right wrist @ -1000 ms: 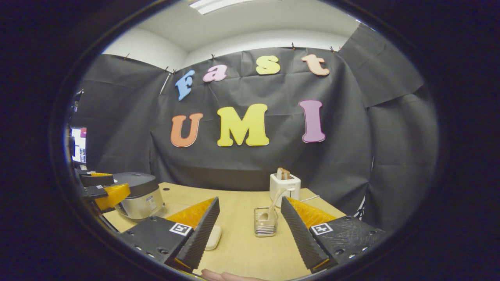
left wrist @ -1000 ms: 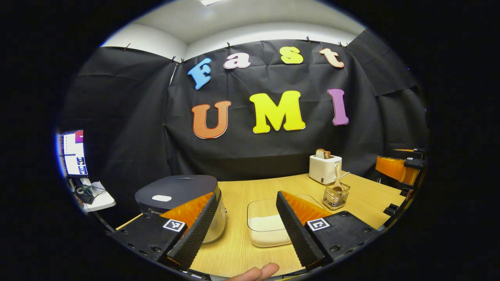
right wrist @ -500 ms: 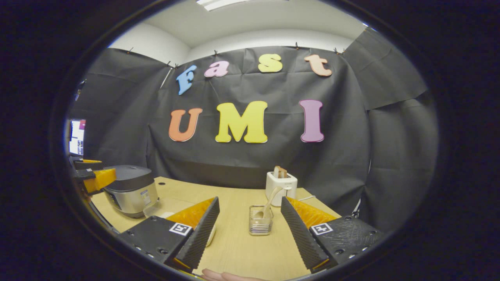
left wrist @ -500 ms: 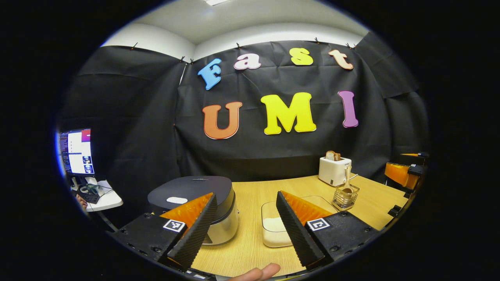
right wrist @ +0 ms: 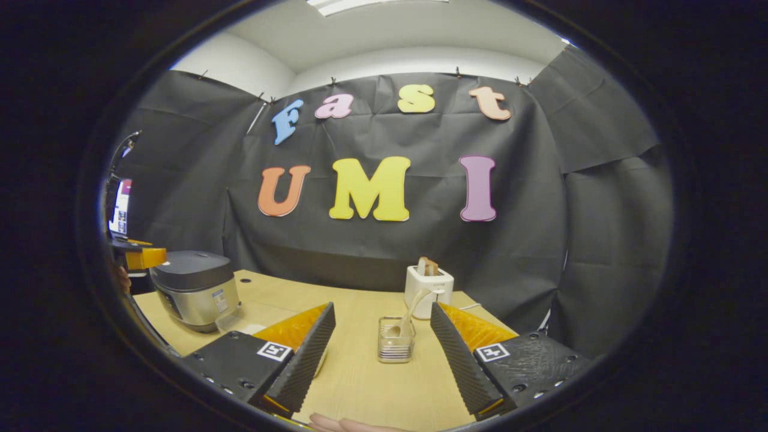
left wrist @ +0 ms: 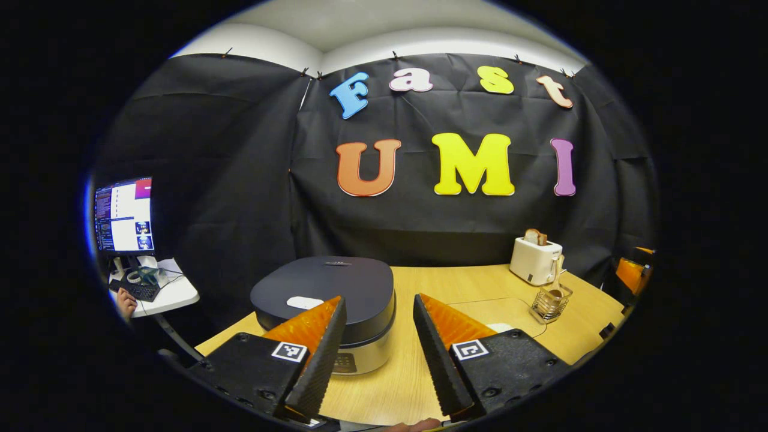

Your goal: Close the left gripper, press the button to open the rice cooker; take a wooden spoon from the chopstick holder with the right hand, scoop a spoonful of rice and pour it into the rice cooker, then put the wooden spoon back into the chopstick holder.

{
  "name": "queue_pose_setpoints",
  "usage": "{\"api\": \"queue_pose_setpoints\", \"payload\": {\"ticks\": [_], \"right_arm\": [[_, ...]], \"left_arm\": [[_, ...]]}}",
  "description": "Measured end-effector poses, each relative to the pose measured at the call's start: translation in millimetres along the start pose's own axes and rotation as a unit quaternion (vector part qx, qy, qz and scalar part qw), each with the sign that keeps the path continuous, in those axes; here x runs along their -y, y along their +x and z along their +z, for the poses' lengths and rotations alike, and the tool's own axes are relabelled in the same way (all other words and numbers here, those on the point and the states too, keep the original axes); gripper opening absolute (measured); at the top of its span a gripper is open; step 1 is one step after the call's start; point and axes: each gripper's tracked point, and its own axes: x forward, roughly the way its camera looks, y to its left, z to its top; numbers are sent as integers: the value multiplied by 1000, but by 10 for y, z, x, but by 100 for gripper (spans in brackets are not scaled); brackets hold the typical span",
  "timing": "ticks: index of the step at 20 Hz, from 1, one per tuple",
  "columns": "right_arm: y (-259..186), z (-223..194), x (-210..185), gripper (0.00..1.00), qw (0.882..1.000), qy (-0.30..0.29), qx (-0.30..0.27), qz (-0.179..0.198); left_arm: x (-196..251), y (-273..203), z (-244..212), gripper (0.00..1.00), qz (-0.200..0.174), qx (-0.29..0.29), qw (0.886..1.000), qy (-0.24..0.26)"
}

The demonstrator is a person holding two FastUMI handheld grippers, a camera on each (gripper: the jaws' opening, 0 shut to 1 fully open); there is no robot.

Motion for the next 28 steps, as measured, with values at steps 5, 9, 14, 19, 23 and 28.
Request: {"api": "queue_pose_setpoints", "payload": {"ticks": [5,9,14,19,23,28], "right_arm": [[-3,28,70,96,1000,3,3,-7],[-8,48,125,95,1000,6,6,-14],[-5,61,179,95,1000,7,5,-21],[0,30,149,95,1000,5,-1,-15],[-9,42,170,95,1000,3,1,-20],[-5,52,172,95,1000,5,1,-18]], "left_arm": [[-244,150,37,24,3,-35,999,-7],[-454,315,-19,3,11,-75,997,-2],[-636,440,-204,3,20,-124,992,5],[-737,556,-314,3,19,-153,988,4],[-740,527,-343,3,4,-179,983,23],[-740,481,-363,3,-4,-211,977,25]]}}
